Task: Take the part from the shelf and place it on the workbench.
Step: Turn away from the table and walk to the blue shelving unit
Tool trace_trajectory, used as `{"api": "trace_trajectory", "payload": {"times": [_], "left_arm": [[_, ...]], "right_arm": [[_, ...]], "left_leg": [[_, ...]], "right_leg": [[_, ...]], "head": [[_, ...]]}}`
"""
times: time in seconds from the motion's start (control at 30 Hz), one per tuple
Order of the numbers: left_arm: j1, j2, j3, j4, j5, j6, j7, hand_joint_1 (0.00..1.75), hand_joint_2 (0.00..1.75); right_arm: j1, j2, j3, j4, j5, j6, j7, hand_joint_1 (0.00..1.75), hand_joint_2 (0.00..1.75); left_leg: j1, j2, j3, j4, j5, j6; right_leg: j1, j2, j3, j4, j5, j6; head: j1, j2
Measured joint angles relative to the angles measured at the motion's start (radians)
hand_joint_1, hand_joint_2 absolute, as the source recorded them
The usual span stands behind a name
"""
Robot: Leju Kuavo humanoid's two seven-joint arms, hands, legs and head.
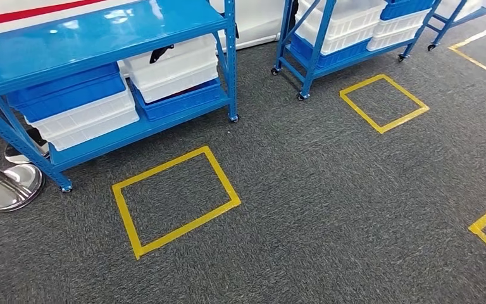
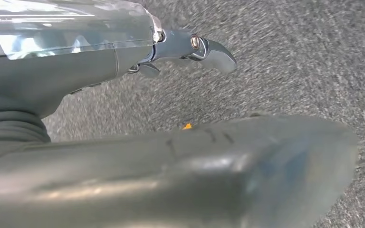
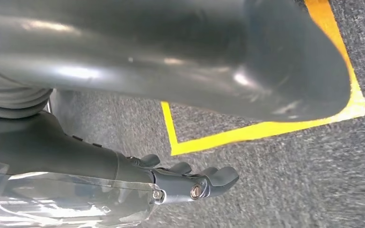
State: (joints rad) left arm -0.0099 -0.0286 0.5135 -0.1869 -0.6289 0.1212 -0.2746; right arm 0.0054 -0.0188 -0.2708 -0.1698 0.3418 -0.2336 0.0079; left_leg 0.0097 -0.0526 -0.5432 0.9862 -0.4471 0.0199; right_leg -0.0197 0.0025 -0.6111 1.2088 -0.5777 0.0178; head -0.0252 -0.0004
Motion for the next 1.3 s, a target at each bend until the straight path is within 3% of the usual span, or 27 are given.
{"api": "trace_trajectory", "payload": {"times": [0.07,0.1,0.13,0.2,0.27,0.3,0.37,0.43,0.47,0.5,0.53,0.6,0.67,0.73,0.8,0.87,0.9,0.93,0.97,1.0,1.07,1.1,1.17,1.3], "left_arm": [[-0.001,-0.001,0.0,0.0,-0.001,-0.002,-0.002,0.0,0.0],[-0.003,-0.001,0.0,0.0,-0.002,-0.003,-0.004,0.0,0.0],[-0.003,-0.001,0.0,0.0,-0.002,-0.004,-0.005,0.0,0.0],[-0.002,-0.001,0.0,0.0,-0.002,-0.007,-0.005,0.0,0.0],[0.0,-0.002,0.0,0.0,-0.002,-0.009,-0.005,0.0,0.0],[0.0,-0.002,0.0,0.0,-0.002,-0.01,-0.005,0.0,0.0],[-0.003,-0.002,0.0,0.0,-0.001,-0.01,-0.004,0.0,0.0],[-0.004,-0.002,0.0,0.0,0.0,-0.01,-0.004,0.0,0.0],[-0.002,-0.002,0.0,0.0,0.001,-0.009,-0.004,0.0,0.0],[0.0,-0.002,0.0,0.0,0.001,-0.008,-0.004,0.0,0.0],[0.001,-0.002,0.001,0.0,0.002,-0.007,-0.004,0.0,0.0],[-0.001,-0.002,0.003,0.0,0.005,-0.003,-0.004,0.0,0.0],[-0.004,-0.002,0.005,0.0,0.006,0.001,-0.003,0.0,0.0],[0.0,-0.002,0.006,0.0,0.006,0.002,-0.003,0.0,0.0],[0.001,-0.004,0.006,0.0,0.005,0.002,-0.003,0.0,0.0],[-0.003,-0.006,0.006,0.0,0.005,0.0,-0.003,0.0,0.0],[-0.004,-0.006,0.006,0.0,0.006,-0.003,-0.004,0.0,0.0],[-0.004,-0.006,0.007,0.0,0.006,-0.006,-0.004,0.0,0.0],[-0.003,-0.007,0.007,0.0,0.007,-0.009,-0.004,0.0,0.0],[-0.002,-0.007,0.007,0.0,0.008,-0.011,-0.004,0.0,0.0],[0.0,-0.009,0.008,0.0,0.01,-0.013,-0.004,0.0,0.0],[-0.001,-0.009,0.009,0.0,0.011,-0.012,-0.004,0.0,0.0],[-0.002,-0.01,0.013,0.0,0.013,-0.01,-0.003,0.0,0.0],[-0.002,-0.012,0.021,0.0,0.019,-0.009,-0.003,0.0,0.0]], "right_arm": [[0.002,0.0,0.0,0.0,-0.001,0.0,0.0,0.0,0.0],[0.002,0.0,0.0,0.001,-0.001,0.0,0.0,0.0,0.0],[0.002,0.0,0.0,0.001,-0.002,0.0,0.0,0.0,0.0],[-0.001,0.001,0.0,0.001,-0.002,0.0,0.0,0.0,0.0],[-0.003,0.002,0.0,0.001,0.001,0.0,0.0,0.0,0.0],[-0.002,0.002,0.0,0.001,0.002,0.0,0.0,0.0,0.0],[0.002,0.002,0.0,0.001,0.004,0.0,0.0,0.0,0.0],[0.005,0.002,0.0,0.001,0.006,0.0,0.0,0.0,0.0],[0.005,0.002,0.0,0.001,0.007,0.0,0.0,0.0,0.0],[0.004,0.002,0.001,0.001,0.009,0.0,0.0,0.0,0.0],[0.004,0.003,0.001,0.001,0.011,0.0,0.0,0.0,0.0],[0.002,0.004,0.002,0.001,0.016,0.0,0.0,0.0,0.0],[0.001,0.005,0.002,0.001,0.017,0.0,0.002,0.0,0.0],[-0.004,0.006,0.002,0.001,0.017,-0.001,0.003,0.0,0.0],[-0.006,0.006,0.002,0.001,0.016,-0.003,0.005,0.0,0.0],[-0.001,0.007,0.002,0.001,0.008,-0.008,0.006,0.0,0.0],[0.001,0.007,0.002,0.001,0.002,-0.012,0.006,0.0,0.0],[0.002,0.007,0.002,0.001,-0.004,-0.015,0.006,0.0,0.0],[0.003,0.007,0.002,0.001,-0.008,-0.016,0.005,0.0,0.0],[0.004,0.007,0.002,0.001,-0.011,-0.017,0.003,0.0,0.0],[0.004,0.007,0.002,0.001,-0.013,-0.016,0.001,0.0,0.0],[0.004,0.007,0.002,0.001,-0.014,-0.016,0.0,0.0,0.0],[0.004,0.007,0.001,0.001,-0.014,-0.013,0.0,0.0,0.0],[0.003,0.008,0.001,0.0,-0.014,-0.003,-0.001,0.0,0.0]], "left_leg": [[0.0,-0.021,-0.004,0.009,-0.003,-0.01],[-0.001,-0.03,-0.008,0.013,-0.003,-0.017],[-0.001,-0.038,-0.012,0.015,-0.002,-0.023],[0.0,-0.052,-0.018,0.014,0.003,-0.037],[0.003,-0.03,-0.03,0.033,-0.012,-0.047],[0.003,-0.006,-0.046,0.068,-0.037,-0.051],[0.003,0.036,-0.101,0.194,-0.109,-0.056],[0.003,0.045,-0.144,0.304,-0.154,-0.059],[0.003,0.046,-0.141,0.311,-0.149,-0.057],[0.002,0.049,-0.118,0.278,-0.129,-0.053],[-0.001,0.057,-0.078,0.21,-0.097,-0.046],[-0.012,0.095,-0.001,0.069,-0.052,-0.027],[-0.021,0.113,0.023,0.013,-0.042,-0.015],[-0.019,0.094,0.023,0.005,-0.032,-0.008],[-0.013,0.076,0.027,-0.009,-0.019,0.001],[-0.009,0.059,0.025,-0.015,-0.01,0.008],[-0.009,0.051,0.022,-0.015,-0.01,0.01],[-0.009,0.043,0.021,-0.015,-0.011,0.01],[-0.008,0.035,0.021,-0.014,-0.014,0.009],[-0.006,0.029,0.024,-0.012,-0.017,0.006],[-0.003,0.02,0.031,-0.005,-0.028,-0.004],[-0.003,0.016,0.031,0.002,-0.037,-0.011],[-0.005,0.012,0.03,0.01,-0.051,-0.024],[-0.001,0.023,0.024,0.044,-0.073,-0.045]], "right_leg": [[-0.005,0.034,0.058,-0.127,0.056,-0.001],[-0.006,0.046,0.074,-0.165,0.068,-0.003],[-0.005,0.054,0.079,-0.18,0.07,-0.006],[-0.002,0.038,0.077,-0.181,0.073,-0.018],[-0.002,0.018,0.076,-0.186,0.079,-0.035],[-0.002,0.007,0.075,-0.188,0.081,-0.042],[0.003,-0.016,0.069,-0.189,0.083,-0.051],[0.009,-0.041,0.065,-0.188,0.083,-0.053],[0.012,-0.052,0.065,-0.188,0.083,-0.053],[0.015,-0.062,0.065,-0.188,0.083,-0.054],[0.018,-0.073,0.067,-0.188,0.083,-0.054],[0.024,-0.093,0.071,-0.187,0.081,-0.051],[0.026,-0.111,0.072,-0.186,0.081,-0.044],[0.024,-0.119,0.075,-0.186,0.08,-0.033],[0.02,-0.081,0.064,-0.154,0.055,-0.021],[0.014,-0.026,0.015,-0.048,-0.007,-0.011],[0.012,-0.014,-0.018,0.018,-0.035,-0.008],[0.009,-0.009,-0.044,0.067,-0.047,-0.005],[0.006,-0.007,-0.056,0.085,-0.039,-0.001],[0.002,-0.007,-0.05,0.064,-0.012,0.001],[-0.006,-0.004,0.004,-0.058,0.06,0.007],[-0.007,0.001,0.031,-0.116,0.079,0.006],[-0.006,0.008,0.055,-0.168,0.081,-0.004],[-0.002,0.002,0.07,-0.173,0.065,-0.036]], "head": [[0.0,0.0],[0.0,0.0],[0.0,0.0],[0.0,0.0],[0.0,0.0],[0.0,0.0],[-0.001,0.0],[-0.001,0.0],[-0.001,0.0],[-0.001,0.0],[-0.001,0.0],[-0.001,0.0],[-0.001,0.0],[-0.001,0.0],[0.0,0.0],[0.0,0.0],[0.0,0.0],[0.0,0.0],[0.0,0.0],[0.0,0.0],[0.0,0.0],[0.0,0.0],[0.0,0.0],[-0.001,0.0]]}}
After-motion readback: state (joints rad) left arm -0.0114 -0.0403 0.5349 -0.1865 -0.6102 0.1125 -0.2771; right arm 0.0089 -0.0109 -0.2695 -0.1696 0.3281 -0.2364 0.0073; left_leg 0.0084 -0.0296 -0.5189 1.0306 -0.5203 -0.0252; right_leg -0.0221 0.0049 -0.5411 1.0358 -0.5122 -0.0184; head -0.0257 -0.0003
